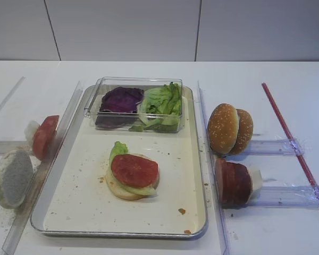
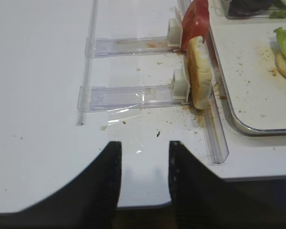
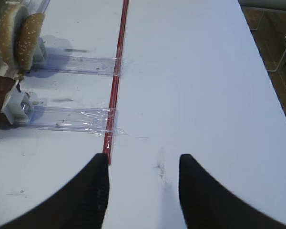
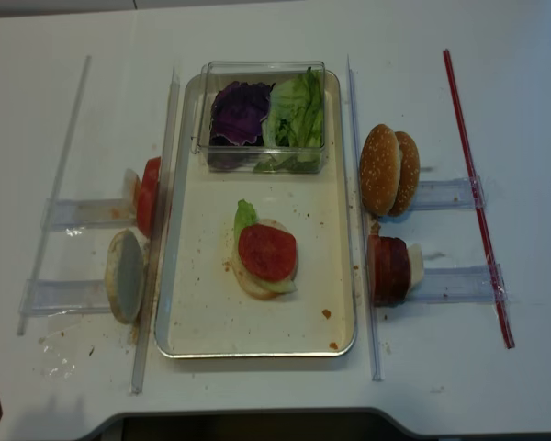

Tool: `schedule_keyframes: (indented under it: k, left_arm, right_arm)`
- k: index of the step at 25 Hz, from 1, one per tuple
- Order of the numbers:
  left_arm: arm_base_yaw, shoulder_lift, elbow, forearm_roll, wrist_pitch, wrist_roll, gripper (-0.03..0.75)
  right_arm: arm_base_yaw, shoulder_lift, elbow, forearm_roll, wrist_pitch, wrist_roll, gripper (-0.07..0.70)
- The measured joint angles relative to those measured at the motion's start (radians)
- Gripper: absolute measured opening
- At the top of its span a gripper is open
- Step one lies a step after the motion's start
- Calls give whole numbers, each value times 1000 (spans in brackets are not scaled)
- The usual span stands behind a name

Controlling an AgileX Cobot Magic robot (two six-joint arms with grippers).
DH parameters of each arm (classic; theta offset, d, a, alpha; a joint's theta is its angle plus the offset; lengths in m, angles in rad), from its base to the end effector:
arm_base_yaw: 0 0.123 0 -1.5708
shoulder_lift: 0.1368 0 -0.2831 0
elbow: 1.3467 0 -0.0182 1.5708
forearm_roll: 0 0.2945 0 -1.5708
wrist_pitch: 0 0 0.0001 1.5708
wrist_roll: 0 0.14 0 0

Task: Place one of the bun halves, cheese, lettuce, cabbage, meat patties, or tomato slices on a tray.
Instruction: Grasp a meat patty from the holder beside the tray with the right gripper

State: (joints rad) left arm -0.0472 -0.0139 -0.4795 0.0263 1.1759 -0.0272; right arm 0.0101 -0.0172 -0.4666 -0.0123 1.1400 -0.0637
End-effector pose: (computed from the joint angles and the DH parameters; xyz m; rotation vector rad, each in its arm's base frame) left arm 0.0712 0.0000 0.2559 0.0187 2.1656 -0.0107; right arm 0.0748 -0.0008 0.2558 -0.0779 2.1386 -0.0464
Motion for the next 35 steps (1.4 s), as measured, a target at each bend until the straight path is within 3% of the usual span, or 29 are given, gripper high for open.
schedule_keyframes:
  k: [16,23,32,35]
  left_arm:
    - [0,0,0,0,0,0,235]
    - [0,0,0,0,0,0,235]
    - [0,0,0,0,0,0,235]
    - [0,0,0,0,0,0,235]
  right_arm:
    - [0,52,-12,-2,14,0,363]
    - [0,296,-152,-36,122,64,363]
    - [0,589,-351,49,129,206,368]
    - [0,685,-387,71,127,227,421]
